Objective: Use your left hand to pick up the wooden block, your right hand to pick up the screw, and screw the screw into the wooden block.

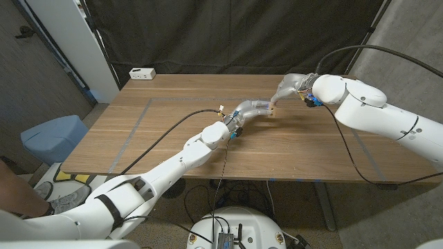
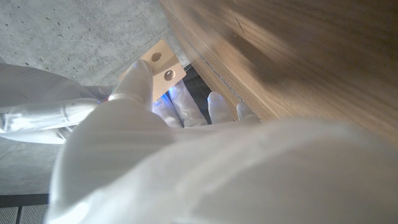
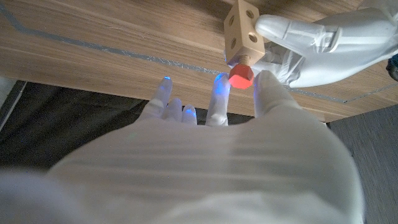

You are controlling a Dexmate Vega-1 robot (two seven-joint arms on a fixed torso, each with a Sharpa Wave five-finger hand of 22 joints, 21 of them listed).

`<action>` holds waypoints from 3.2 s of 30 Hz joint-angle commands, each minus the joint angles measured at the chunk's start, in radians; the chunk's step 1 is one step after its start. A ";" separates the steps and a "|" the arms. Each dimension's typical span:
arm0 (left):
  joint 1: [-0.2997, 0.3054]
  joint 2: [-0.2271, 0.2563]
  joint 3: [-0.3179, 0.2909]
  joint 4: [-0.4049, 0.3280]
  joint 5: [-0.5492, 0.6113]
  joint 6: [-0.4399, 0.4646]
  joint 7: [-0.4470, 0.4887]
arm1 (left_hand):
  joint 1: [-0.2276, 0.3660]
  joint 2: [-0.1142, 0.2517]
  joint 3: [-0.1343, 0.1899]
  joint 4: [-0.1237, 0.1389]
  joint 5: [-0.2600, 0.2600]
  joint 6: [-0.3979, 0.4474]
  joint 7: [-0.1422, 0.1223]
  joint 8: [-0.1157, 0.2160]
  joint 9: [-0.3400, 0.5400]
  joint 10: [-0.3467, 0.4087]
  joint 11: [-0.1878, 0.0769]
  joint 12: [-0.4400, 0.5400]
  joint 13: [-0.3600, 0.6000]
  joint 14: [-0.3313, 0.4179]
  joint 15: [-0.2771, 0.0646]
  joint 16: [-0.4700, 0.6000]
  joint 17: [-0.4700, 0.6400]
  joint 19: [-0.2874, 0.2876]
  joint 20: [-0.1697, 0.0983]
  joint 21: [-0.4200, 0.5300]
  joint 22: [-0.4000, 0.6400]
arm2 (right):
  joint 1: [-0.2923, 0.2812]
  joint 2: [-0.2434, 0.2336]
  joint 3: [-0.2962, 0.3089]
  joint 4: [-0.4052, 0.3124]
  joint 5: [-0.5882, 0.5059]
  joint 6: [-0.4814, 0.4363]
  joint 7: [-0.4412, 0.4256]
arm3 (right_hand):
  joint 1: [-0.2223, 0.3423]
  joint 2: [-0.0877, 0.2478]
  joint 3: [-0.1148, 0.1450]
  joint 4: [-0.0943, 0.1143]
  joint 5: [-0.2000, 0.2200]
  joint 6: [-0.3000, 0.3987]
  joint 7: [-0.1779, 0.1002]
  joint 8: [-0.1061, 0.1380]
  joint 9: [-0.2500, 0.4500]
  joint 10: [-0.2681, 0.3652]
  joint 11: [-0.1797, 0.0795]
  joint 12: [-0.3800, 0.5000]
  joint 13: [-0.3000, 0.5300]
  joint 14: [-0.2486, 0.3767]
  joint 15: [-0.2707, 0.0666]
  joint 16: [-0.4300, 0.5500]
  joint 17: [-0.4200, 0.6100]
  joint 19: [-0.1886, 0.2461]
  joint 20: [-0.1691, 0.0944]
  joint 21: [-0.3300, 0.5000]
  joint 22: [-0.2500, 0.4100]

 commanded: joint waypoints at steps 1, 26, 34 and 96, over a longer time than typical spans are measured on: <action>-0.007 -0.005 0.000 0.015 -0.001 -0.009 -0.003 | -0.002 0.011 0.001 0.005 0.005 0.035 0.000 0.008 0.003 0.008 -0.001 0.009 0.002 0.012 -0.059 0.000 0.003 0.001 0.002 0.002 0.006 | 0.003 0.010 -0.007 0.005 -0.019 0.001 0.001 | 0.017 0.000 0.007 0.001 0.000 0.019 -0.005 0.018 0.008 0.016 0.001 0.007 0.004 0.010 -0.006 0.007 0.004 0.012 0.001 0.005 0.005; -0.014 -0.012 -0.001 0.037 -0.008 -0.015 -0.011 | -0.003 0.014 0.000 0.006 0.005 0.037 0.000 0.009 0.003 0.009 -0.001 0.009 0.003 0.014 -0.058 0.001 0.003 0.002 0.000 0.002 0.006 | 0.014 0.036 -0.027 0.029 -0.048 -0.006 0.003 | 0.033 0.010 0.007 0.004 0.000 0.062 -0.019 0.060 0.030 0.049 -0.011 0.007 0.005 0.035 -0.027 0.012 0.007 0.033 -0.016 0.007 0.005; -0.019 -0.017 -0.002 0.053 -0.013 -0.022 -0.017 | -0.003 0.015 0.000 0.006 0.005 0.037 0.000 0.009 0.003 0.009 -0.001 0.009 0.003 0.014 -0.058 0.001 0.003 0.002 0.000 0.003 0.006 | 0.020 0.044 -0.041 0.036 -0.068 -0.016 0.002 | 0.040 0.014 0.008 0.004 0.000 0.078 -0.024 0.076 0.038 0.067 -0.019 0.008 0.005 0.048 -0.044 0.015 0.007 0.045 -0.024 0.009 0.005; -0.007 -0.010 -0.004 0.044 -0.016 -0.030 -0.018 | -0.002 0.021 -0.001 0.006 0.008 0.039 0.005 0.008 0.003 0.008 -0.001 0.007 0.005 0.032 -0.056 0.004 0.002 0.014 0.001 0.006 0.006 | 0.078 0.148 -0.217 0.047 -0.590 -0.120 0.242 | -0.137 0.075 -0.062 0.083 -0.003 0.307 -0.035 0.121 -0.038 0.229 -0.058 0.009 0.001 0.152 -0.143 0.019 0.005 0.127 -0.075 0.005 0.005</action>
